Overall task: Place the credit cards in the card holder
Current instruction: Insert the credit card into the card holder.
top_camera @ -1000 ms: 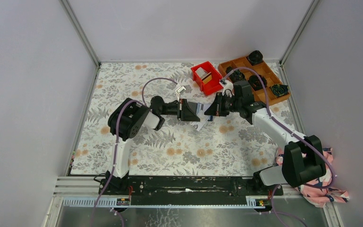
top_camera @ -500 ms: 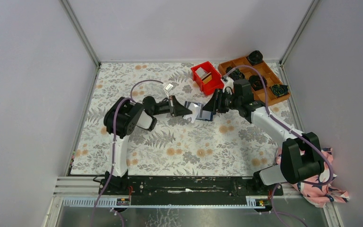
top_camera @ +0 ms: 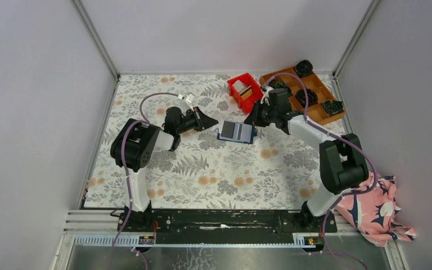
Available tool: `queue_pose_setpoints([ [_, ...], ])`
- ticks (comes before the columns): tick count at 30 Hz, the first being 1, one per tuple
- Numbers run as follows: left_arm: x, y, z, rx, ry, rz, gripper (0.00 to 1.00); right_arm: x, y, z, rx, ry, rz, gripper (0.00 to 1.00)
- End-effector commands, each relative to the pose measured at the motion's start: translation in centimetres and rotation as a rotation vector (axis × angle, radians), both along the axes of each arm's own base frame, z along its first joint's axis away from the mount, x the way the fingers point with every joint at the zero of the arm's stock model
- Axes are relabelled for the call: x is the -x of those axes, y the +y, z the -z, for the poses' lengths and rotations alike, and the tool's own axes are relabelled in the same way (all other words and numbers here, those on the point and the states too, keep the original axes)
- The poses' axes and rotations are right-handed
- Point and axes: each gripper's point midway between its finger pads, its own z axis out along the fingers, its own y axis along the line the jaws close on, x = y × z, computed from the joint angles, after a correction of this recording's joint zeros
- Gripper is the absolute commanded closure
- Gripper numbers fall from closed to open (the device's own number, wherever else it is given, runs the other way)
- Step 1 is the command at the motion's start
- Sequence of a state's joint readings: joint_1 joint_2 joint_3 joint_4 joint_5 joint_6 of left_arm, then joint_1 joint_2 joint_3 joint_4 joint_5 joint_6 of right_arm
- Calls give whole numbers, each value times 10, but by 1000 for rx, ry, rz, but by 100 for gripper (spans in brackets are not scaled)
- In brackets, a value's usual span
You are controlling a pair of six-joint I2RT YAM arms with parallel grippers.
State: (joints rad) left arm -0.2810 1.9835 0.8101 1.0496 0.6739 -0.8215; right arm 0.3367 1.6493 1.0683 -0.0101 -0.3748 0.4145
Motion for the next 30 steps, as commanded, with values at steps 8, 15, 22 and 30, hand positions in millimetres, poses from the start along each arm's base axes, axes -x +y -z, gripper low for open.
queue_pose_setpoints([
  [8, -22, 10, 33, -106, 49, -95, 100, -34, 3, 35, 105, 6, 41, 91],
  [15, -27, 6, 38, -94, 59, -86, 100, -36, 1, 57, 143, 44, 57, 95],
  [22, -27, 5, 46, -88, 73, -86, 100, -35, 0, 69, 156, 67, 62, 97],
  [30, -28, 5, 49, -68, 83, -90, 100, -34, -1, 75, 164, 81, 61, 98],
])
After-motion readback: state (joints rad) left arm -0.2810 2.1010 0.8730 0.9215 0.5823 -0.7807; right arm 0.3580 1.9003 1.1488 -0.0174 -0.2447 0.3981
